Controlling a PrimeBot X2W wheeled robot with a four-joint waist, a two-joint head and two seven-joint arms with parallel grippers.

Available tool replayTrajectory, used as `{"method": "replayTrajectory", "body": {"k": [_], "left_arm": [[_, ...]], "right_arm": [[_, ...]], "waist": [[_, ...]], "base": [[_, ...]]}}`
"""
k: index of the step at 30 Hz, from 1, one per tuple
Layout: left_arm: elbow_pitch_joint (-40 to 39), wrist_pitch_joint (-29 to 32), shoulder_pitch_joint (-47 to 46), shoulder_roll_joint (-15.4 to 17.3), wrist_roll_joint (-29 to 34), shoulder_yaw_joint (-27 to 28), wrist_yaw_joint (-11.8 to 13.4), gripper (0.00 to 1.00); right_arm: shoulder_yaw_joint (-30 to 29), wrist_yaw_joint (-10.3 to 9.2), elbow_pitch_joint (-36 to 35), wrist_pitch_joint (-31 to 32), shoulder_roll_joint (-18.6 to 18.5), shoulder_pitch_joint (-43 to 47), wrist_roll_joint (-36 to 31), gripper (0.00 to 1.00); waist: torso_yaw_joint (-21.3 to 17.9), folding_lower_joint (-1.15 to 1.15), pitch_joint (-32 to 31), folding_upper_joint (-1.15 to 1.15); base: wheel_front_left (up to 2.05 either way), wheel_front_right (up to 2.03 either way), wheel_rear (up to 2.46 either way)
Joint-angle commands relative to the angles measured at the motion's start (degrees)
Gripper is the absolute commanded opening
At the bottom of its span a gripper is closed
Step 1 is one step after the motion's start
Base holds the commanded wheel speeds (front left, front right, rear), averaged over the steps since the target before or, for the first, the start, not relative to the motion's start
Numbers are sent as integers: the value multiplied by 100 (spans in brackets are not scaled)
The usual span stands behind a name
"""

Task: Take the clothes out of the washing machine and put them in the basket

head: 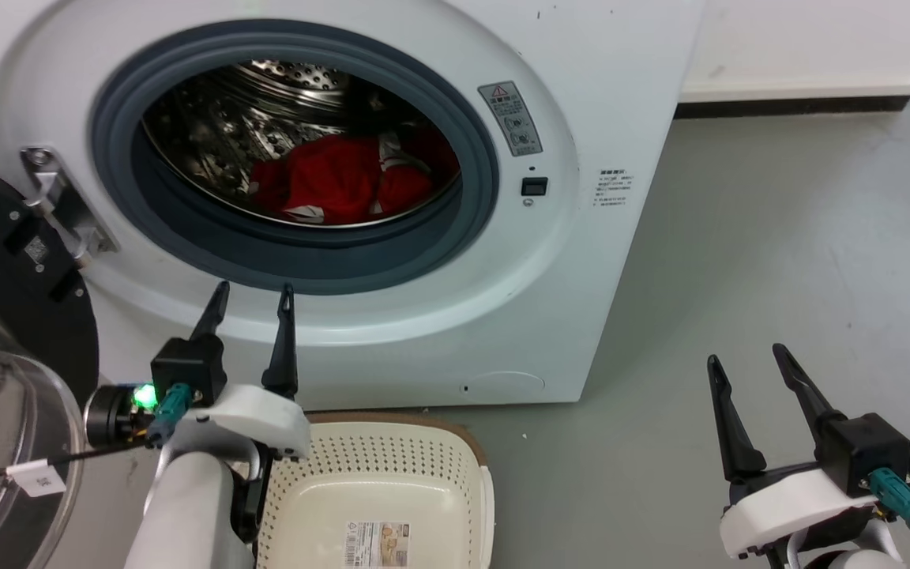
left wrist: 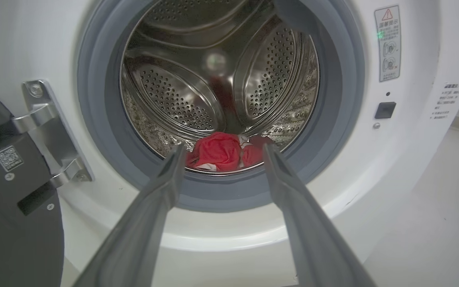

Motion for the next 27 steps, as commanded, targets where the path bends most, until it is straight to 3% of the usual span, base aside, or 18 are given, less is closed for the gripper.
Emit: {"method": "replayTrajectory", "body": {"k": [1, 27], "left_arm": [[42, -15, -106, 40, 26, 16, 7, 100], [2400, 222, -3607, 1806, 422, -126, -227, 100]], "right_arm": [[16, -4, -26, -15, 5, -76, -17, 100], [564, -4, 501, -703, 8, -1193, 567, 100]], "waist": [[-191, 1, 251, 0], [-1598, 1, 2575, 0]], "base": [[0, 0, 0], [0, 0, 0]]}}
